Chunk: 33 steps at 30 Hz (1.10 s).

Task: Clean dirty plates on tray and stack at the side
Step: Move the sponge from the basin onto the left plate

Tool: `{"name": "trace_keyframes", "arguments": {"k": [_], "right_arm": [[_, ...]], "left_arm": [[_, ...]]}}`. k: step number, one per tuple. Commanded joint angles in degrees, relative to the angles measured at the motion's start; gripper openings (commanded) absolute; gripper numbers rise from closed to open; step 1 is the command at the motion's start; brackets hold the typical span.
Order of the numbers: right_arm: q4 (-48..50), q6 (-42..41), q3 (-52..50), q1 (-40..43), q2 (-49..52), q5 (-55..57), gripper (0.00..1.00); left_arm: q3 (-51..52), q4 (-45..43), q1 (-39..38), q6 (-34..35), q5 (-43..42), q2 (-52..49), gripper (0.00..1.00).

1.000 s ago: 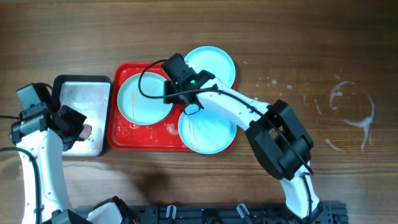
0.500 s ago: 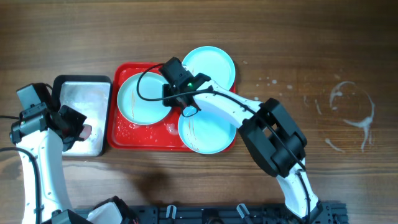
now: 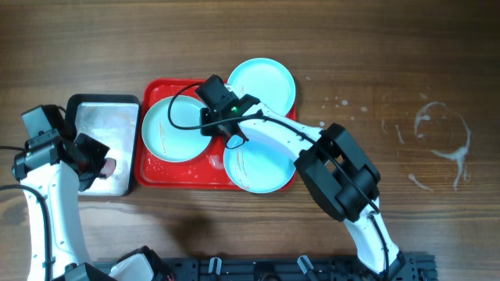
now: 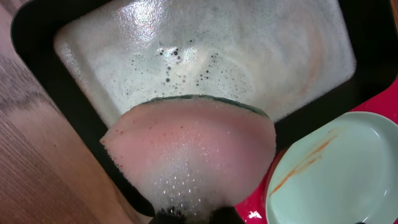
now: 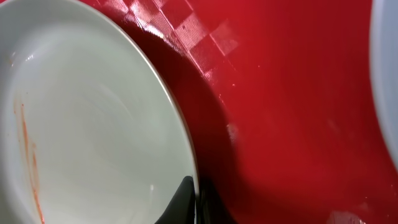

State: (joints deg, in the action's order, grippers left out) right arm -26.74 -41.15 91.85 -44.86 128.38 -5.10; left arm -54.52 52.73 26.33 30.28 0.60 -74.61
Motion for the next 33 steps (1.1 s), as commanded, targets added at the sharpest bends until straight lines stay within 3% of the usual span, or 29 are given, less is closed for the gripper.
{"name": "trace_keyframes", "arguments": {"k": [1, 8, 11, 17, 20, 28, 33], "right_arm": [[-3.6, 0.1, -0.5, -0.4, 3.3, -2.8, 0.04], [-7.2, 0.6, -0.5, 0.2, 3.3, -5.6, 0.04], [-7.5, 0.7, -0.5, 0.2, 3.3, -5.8, 0.04], [-7.5, 0.7, -0.5, 0.2, 3.3, -5.7, 0.04], [-7.4, 0.7, -0.5, 0.2, 3.3, -5.7, 0.04], [-7.3, 0.7, -0.5, 0.6, 3.3, -6.0, 0.04], [-7.1, 0.9, -0.5, 0.6, 3.3, -6.0, 0.04]], "left_arm": [[-1.1, -0.1, 0.1, -1.1, 0.4, 0.6, 0.04], [-1.8, -2.3, 0.1, -9.3, -9.5, 0.6, 0.04], [-1.7, -5.1, 0.1, -10.6, -9.6, 0.6, 0.04], [-1.7, -7.4, 0.1, -7.8, -8.1, -1.2, 0.04], [-1.7, -8.3, -1.0, -6.1, -11.1, -2.7, 0.04], [-1.7, -15.8, -15.7, -10.8, -12.8, -9.5, 0.04], [-1.7, -21.7, -24.4, -13.4, -6.4, -17.4, 0.04]]}}
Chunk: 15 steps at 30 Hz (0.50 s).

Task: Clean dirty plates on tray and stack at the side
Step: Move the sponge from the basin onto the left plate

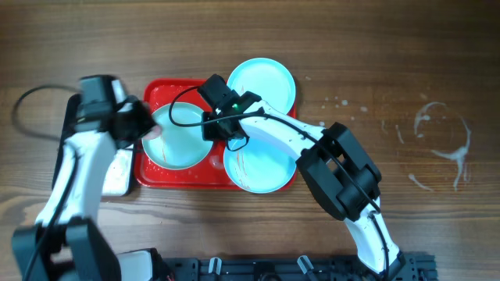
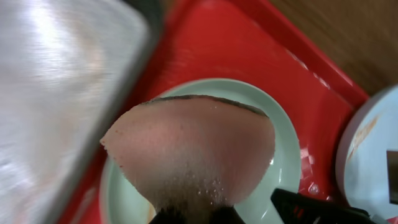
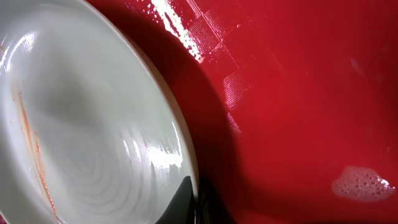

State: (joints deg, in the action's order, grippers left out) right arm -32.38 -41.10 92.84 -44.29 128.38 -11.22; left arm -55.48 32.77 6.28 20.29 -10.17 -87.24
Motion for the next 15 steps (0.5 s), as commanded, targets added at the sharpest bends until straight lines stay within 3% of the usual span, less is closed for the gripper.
{"name": "trace_keyframes", "arguments": {"k": [1, 6, 15], "right_arm": [[-1.5, 0.9, -1.4, 0.0, 3.3, 0.2, 0.04], [-0.9, 1.1, -1.4, 0.0, 3.3, 0.2, 0.04], [-0.5, 1.1, -1.4, 0.0, 3.3, 0.2, 0.04]], "left_arm": [[-0.8, -2.3, -5.1, -3.4, 5.4, -6.2, 0.04], [-0.8, -5.7, -6.3, -2.4, 6.2, -12.2, 0.04], [-0.8, -12.3, -6.2, 15.1, 9.5, -16.3, 0.04]]}}
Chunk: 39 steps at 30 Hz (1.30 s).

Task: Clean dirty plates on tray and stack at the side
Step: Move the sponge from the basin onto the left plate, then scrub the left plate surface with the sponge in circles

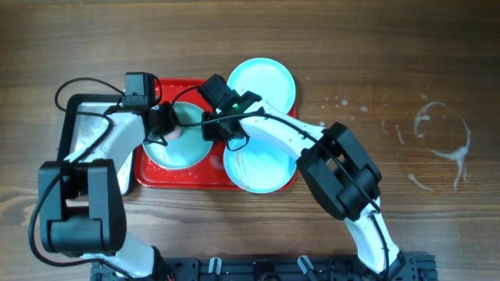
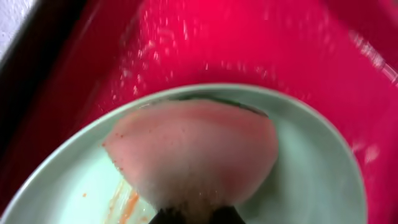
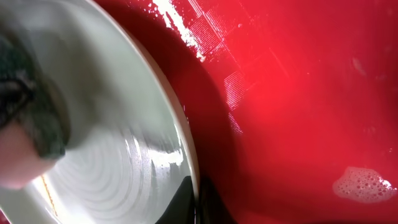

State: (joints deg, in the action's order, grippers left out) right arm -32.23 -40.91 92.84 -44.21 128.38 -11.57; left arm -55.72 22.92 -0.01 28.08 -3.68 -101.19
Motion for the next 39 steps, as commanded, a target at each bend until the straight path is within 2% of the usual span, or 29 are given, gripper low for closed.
{"name": "trace_keyframes", "arguments": {"k": [1, 7, 11, 17, 21, 25, 30, 33, 39], "right_arm": [[-0.6, 0.9, -1.4, -0.1, 3.3, 0.5, 0.04], [-0.4, 1.5, -1.4, -0.1, 3.3, 0.5, 0.04], [-0.2, 1.5, -1.4, -0.1, 3.3, 0.5, 0.04], [-0.2, 1.7, -1.4, -0.1, 3.3, 0.5, 0.04], [-0.2, 1.7, -1.4, -0.1, 3.3, 0.5, 0.04], [0.0, 1.7, -1.4, -0.1, 3.3, 0.5, 0.04], [0.1, 1.8, -1.4, -0.1, 3.3, 0.3, 0.04], [0.1, 1.8, -1.4, -0.1, 3.3, -0.2, 0.04], [0.1, 1.8, -1.4, -0.1, 3.3, -0.2, 0.04]], "left_arm": [[-0.5, -3.3, 0.1, 7.5, 3.3, -2.7, 0.04], [-0.5, -3.3, 0.1, 15.0, 5.2, -4.9, 0.04], [-0.5, 5.0, 0.1, 22.6, 5.2, -5.1, 0.04], [-0.5, 14.1, 0.3, 22.7, 5.2, -5.1, 0.04], [-0.5, 19.2, 0.3, 21.2, 4.4, -5.1, 0.04], [-0.5, 27.0, 0.3, 12.6, 4.4, -5.1, 0.04], [-0.5, 31.9, 0.3, 6.5, 3.1, -5.1, 0.04], [-0.5, 31.3, 0.3, 2.3, 1.6, -5.1, 0.04], [-0.5, 19.7, 0.2, 2.4, -1.3, -5.1, 0.04]]}}
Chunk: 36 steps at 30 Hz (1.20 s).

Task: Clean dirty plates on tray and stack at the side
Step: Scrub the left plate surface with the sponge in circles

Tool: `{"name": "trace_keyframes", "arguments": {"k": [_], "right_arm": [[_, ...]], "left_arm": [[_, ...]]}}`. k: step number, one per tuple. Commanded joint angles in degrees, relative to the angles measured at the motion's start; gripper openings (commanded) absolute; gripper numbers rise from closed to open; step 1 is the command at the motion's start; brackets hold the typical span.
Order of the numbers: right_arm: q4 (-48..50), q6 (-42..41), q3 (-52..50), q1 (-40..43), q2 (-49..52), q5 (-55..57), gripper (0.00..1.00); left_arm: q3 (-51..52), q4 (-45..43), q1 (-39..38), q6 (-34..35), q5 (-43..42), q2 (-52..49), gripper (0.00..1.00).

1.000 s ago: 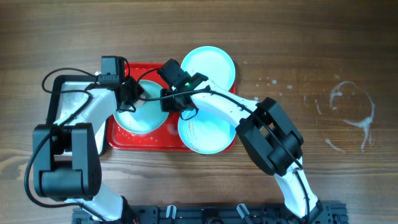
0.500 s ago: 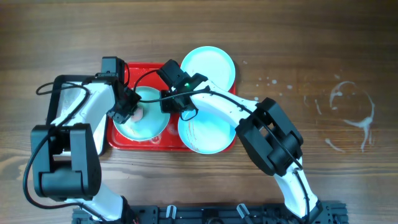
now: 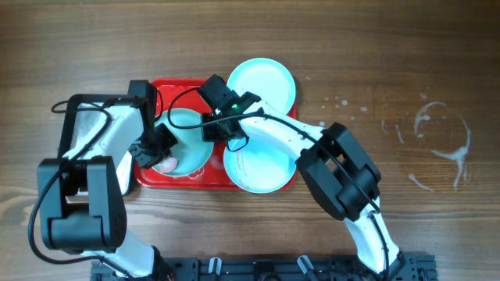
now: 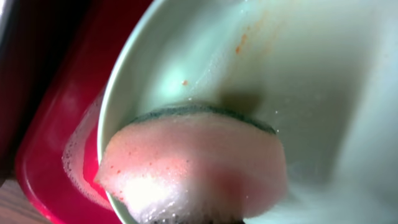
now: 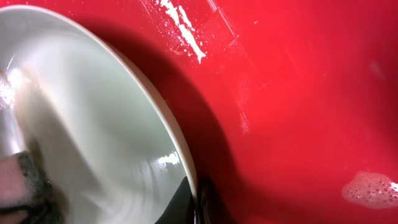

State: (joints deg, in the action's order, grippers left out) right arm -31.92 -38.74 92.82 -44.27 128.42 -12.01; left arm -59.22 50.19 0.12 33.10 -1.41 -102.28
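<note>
A pale green plate (image 3: 187, 136) lies on the red tray (image 3: 183, 178). My left gripper (image 3: 162, 161) is shut on a foamy pink sponge (image 4: 193, 165) with a dark green backing. The sponge presses on the plate's near-left rim (image 4: 118, 106), and its fingers are hidden under it. Small orange stains (image 4: 242, 40) remain on the plate's inside. My right gripper (image 3: 213, 129) is shut on the plate's right rim (image 5: 186, 162), one finger inside and one outside. Two more pale plates sit nearby, one behind the tray (image 3: 264, 82) and one (image 3: 258, 165) at its right.
A black basin (image 3: 72, 125) of soapy water sits left of the tray, partly under my left arm. Foam patches (image 5: 370, 186) lie on the wet tray floor (image 5: 298, 93). White smears mark the wooden table (image 3: 441, 140) at the far right.
My left gripper and the sponge have moved from the plate's far-left part to its near-left rim. The orange streak under the sponge no longer shows. The right gripper has not moved.
My left gripper held the sponge over the soapy basin, then above the streaked plate on the tray. After that the sponge was down on the plate's far side, and now it is at the near rim. My right gripper pinched the plate's rim at every moment.
</note>
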Motion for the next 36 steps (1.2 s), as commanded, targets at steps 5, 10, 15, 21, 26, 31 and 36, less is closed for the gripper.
{"name": "trace_keyframes", "arguments": {"k": [5, 10, 15, 21, 26, 31, 36], "right_arm": [[-0.2, -0.4, -1.4, 0.0, 3.3, 0.3, 0.04], [-0.2, -0.3, -1.4, 0.0, 3.3, 0.3, 0.04], [0.0, -0.3, -1.4, 0.0, 3.3, 0.3, 0.04], [0.0, -0.3, -1.4, 0.0, 3.3, 0.3, 0.04], [0.0, -0.3, -1.4, 0.0, 3.3, 0.3, 0.04], [0.4, -0.3, -1.4, 0.0, 3.3, 0.3, 0.04], [0.9, -0.3, -1.4, 0.0, 3.3, -0.2, 0.04]], "left_arm": [[3.0, -18.6, -0.4, 0.8, -4.9, -4.0, 0.04], [3.0, -28.7, -0.4, 0.8, -3.8, -4.0, 0.04], [3.0, -33.5, -0.4, 0.8, -2.5, -4.0, 0.04], [3.0, -24.5, -0.4, -4.3, -2.9, -4.0, 0.04], [3.0, -17.7, -0.3, -24.0, -2.1, -4.0, 0.04], [3.0, -11.8, -0.3, -27.1, 4.3, -4.0, 0.04], [3.0, -2.6, -0.3, -26.6, 6.0, -4.0, 0.04]]}}
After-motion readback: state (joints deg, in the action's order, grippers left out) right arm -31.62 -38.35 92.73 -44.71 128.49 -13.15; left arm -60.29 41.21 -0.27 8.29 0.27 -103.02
